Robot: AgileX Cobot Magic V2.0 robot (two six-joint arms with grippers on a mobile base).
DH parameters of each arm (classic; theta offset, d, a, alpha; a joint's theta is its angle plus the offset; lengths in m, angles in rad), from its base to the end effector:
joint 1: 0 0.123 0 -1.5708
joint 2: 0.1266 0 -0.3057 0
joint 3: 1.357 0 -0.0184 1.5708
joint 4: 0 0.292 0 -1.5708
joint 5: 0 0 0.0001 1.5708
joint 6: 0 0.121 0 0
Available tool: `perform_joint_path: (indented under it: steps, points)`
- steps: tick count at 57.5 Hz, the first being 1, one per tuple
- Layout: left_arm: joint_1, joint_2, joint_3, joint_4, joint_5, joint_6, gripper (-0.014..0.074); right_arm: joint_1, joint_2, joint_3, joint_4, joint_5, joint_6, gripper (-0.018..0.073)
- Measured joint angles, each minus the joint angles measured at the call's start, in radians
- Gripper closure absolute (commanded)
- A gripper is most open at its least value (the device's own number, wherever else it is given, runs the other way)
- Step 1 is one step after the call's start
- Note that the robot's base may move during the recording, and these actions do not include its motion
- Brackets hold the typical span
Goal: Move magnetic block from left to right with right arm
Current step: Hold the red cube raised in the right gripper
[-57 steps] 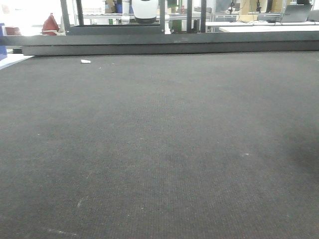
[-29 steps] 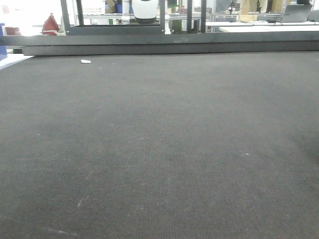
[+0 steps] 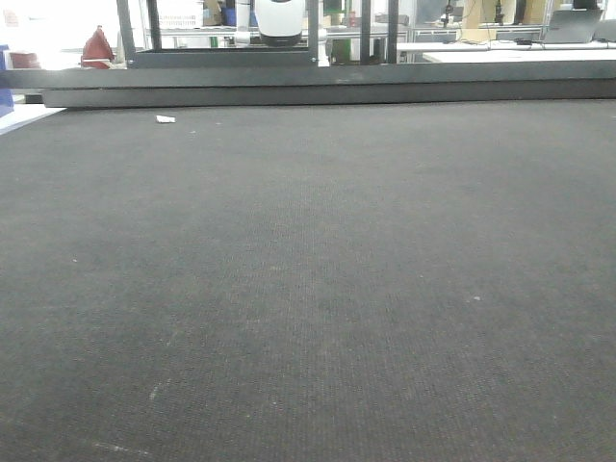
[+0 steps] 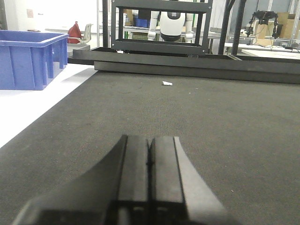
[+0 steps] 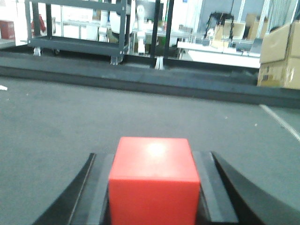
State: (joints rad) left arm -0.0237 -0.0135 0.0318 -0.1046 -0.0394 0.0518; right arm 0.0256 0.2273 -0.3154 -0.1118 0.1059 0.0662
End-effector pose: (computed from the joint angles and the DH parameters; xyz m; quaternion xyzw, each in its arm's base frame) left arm 0.1066 -0.0020 0.2089 -0.0112 0.6678 -0.0271 0.7438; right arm 0.1183 0.0016 0.3064 -0.0197 0.6816 -0.0111 0.7313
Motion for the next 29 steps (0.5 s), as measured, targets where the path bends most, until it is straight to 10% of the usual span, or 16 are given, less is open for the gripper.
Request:
perform_joint_path:
  steps: [29]
  points:
    - [0.0, 0.0, 0.0, 0.0, 0.0, 0.0, 0.0722, -0.002, -0.005, 0.0, 0.089, 0.0, 0.0, 0.0319]
